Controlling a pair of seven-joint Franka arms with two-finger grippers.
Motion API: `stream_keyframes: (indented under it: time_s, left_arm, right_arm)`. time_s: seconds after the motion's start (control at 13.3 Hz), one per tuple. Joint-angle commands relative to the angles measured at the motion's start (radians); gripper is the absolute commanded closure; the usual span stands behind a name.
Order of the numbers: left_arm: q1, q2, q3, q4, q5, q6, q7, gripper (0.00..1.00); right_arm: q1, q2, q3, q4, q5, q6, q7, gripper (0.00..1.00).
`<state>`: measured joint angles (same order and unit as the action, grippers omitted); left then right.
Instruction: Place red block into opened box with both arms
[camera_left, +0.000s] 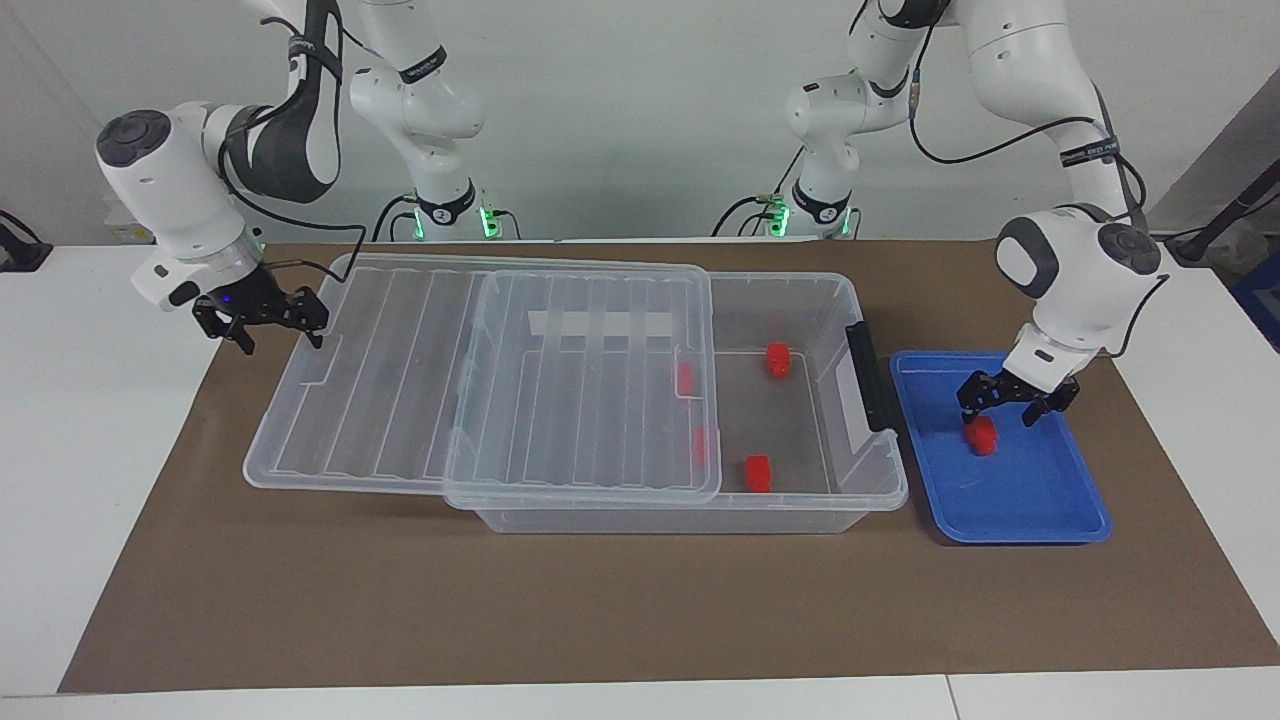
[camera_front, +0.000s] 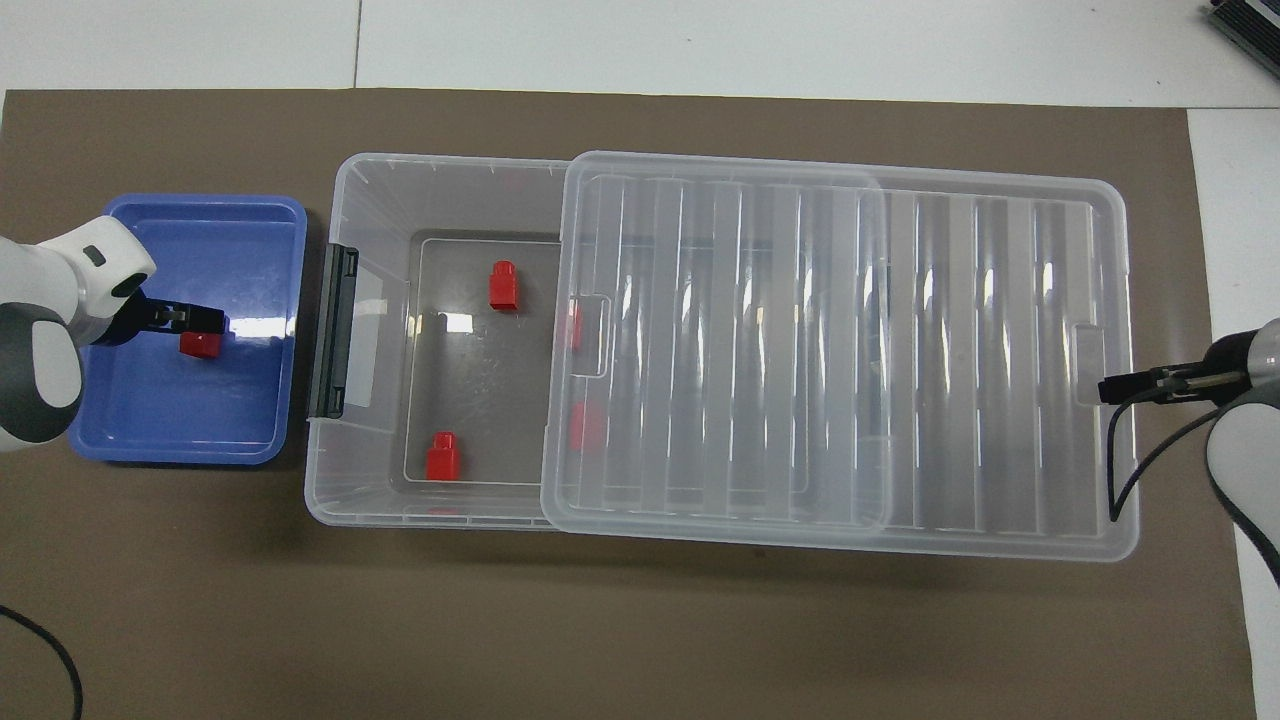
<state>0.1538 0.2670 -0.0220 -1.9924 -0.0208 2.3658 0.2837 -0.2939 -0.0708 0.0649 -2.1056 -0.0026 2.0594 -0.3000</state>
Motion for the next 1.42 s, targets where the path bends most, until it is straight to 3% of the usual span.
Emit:
stream_keyframes:
  time_s: [0.0, 0.3, 0.67, 0.82, 0.97, 1.2, 1.35]
  left_arm:
    - [0.012, 0.029, -0.006, -0.009, -0.002, 0.049, 0.020, 0.00]
    - [0.013, 0.031, -0.006, -0.022, -0.002, 0.061, 0.020, 0.05]
    - [0.024, 0.026, -0.004, -0.092, -0.002, 0.150, 0.035, 0.09]
    - [0.024, 0.024, -0.004, -0.095, -0.001, 0.147, 0.037, 0.28]
    - [0.023, 0.024, -0.004, -0.095, -0.001, 0.145, 0.037, 0.61]
    - [0.020, 0.024, -0.006, -0.088, -0.001, 0.135, 0.034, 0.97]
    - [0.013, 0.021, -0.006, -0.060, -0.001, 0.081, 0.031, 1.00]
  right_arm:
    - [-0.019, -0.006, 0.007, -0.002, -0.002, 0.001, -0.018, 0.00]
    - [0.002, -0.021, 0.016, 0.071, -0.002, -0.068, 0.079, 0.00]
    - [0.128, -0.011, 0.029, 0.264, -0.005, -0.251, 0.338, 0.00]
    - [0.171, -0.006, 0.030, 0.335, -0.007, -0.309, 0.448, 0.00]
    - [0.202, -0.003, 0.030, 0.389, -0.005, -0.356, 0.502, 0.00]
    - [0.222, 0.044, 0.030, 0.522, 0.003, -0.457, 0.506, 0.00]
    - [0.220, 0.075, 0.029, 0.587, -0.004, -0.507, 0.507, 0.00]
